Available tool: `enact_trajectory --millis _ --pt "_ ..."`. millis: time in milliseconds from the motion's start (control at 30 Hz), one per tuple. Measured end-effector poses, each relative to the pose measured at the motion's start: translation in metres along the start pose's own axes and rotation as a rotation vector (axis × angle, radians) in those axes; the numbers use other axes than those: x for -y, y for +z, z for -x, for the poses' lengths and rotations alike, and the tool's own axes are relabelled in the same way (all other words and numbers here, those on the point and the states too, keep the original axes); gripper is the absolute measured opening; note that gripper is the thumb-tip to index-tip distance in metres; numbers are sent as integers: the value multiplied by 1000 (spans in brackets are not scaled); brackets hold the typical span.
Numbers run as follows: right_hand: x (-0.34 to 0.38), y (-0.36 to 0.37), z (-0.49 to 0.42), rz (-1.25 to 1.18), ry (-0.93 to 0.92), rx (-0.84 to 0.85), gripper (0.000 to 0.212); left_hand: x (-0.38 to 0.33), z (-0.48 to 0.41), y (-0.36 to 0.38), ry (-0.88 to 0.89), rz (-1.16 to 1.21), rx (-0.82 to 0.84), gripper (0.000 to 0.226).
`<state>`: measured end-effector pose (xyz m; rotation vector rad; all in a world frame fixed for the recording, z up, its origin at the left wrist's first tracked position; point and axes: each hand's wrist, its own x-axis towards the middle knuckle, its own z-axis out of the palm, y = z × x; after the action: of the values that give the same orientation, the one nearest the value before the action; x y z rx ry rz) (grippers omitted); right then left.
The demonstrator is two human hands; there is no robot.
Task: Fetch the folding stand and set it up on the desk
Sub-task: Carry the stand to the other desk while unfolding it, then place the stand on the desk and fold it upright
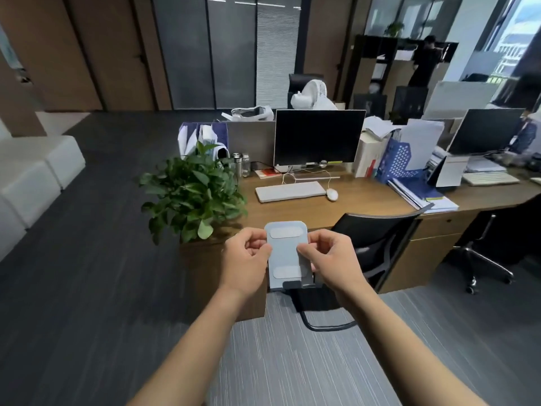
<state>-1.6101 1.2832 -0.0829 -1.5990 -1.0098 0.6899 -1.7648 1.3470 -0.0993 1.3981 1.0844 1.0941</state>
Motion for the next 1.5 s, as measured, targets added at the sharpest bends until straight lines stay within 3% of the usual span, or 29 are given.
enact_trajectory --millis 467,833,1100,1233,1500 --pt "-43 33 -342 -5 15 61 17 35 -317 90 -47 -71 -74 19" --pt "-96 69 -545 27 128 80 13 86 -508 144 -156 -91 -106 21" --pt "-157 125 -703 79 224 97 9 156 -662 177 -235 -83 -182 30" --pt "-192 161 -773 114 250 139 18 205 -731 184 -308 -126 -236 25" --pt "-285 203 -853 177 323 208 21 308 -814 201 -432 -239 -243 24"
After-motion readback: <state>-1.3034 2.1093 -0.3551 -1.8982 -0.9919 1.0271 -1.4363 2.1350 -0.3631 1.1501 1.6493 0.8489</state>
